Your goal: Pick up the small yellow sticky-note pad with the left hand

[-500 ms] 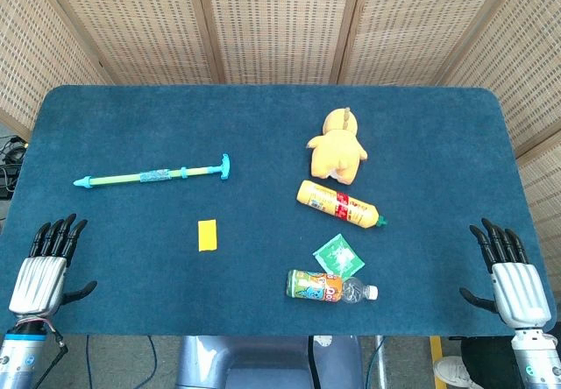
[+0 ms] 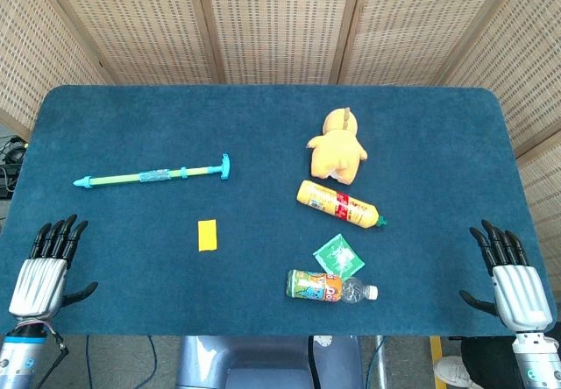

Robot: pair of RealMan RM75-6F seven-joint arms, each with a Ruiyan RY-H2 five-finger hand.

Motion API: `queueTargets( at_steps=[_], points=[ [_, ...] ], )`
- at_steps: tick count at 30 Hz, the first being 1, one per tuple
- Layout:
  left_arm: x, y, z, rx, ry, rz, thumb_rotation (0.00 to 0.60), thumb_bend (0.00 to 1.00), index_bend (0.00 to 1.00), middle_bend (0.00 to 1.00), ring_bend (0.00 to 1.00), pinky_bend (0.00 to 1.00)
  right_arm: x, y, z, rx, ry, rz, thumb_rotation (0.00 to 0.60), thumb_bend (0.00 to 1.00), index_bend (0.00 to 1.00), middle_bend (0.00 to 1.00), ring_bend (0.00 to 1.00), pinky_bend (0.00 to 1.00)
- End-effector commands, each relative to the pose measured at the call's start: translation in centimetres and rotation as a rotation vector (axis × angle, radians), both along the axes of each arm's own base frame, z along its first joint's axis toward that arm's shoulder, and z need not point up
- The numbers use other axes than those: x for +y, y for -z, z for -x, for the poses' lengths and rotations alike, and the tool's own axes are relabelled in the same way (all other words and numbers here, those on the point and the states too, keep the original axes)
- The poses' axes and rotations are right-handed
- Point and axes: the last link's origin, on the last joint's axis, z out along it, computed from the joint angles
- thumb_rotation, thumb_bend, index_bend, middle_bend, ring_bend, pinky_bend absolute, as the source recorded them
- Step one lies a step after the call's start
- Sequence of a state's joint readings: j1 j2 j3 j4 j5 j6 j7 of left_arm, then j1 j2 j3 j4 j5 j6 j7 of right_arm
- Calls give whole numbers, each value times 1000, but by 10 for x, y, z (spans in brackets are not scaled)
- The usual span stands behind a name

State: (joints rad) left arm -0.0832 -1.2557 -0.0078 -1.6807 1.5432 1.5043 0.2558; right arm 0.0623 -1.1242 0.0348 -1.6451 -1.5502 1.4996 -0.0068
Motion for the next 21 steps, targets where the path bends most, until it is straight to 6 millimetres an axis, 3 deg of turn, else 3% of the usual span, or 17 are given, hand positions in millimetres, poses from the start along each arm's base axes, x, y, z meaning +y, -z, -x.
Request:
queueTargets(
  at_steps=[1, 21],
  points=[
    [0, 1, 1, 1, -3, 4, 600, 137, 0, 0, 0, 0, -1, 0, 0, 0, 0, 1, 600, 0, 0, 0, 0, 0],
    [1, 6, -2, -2, 5, 16, 600, 136, 0, 0, 0, 0, -1, 0, 1, 0, 5, -4, 600, 0, 0, 0, 0, 0]
  ],
)
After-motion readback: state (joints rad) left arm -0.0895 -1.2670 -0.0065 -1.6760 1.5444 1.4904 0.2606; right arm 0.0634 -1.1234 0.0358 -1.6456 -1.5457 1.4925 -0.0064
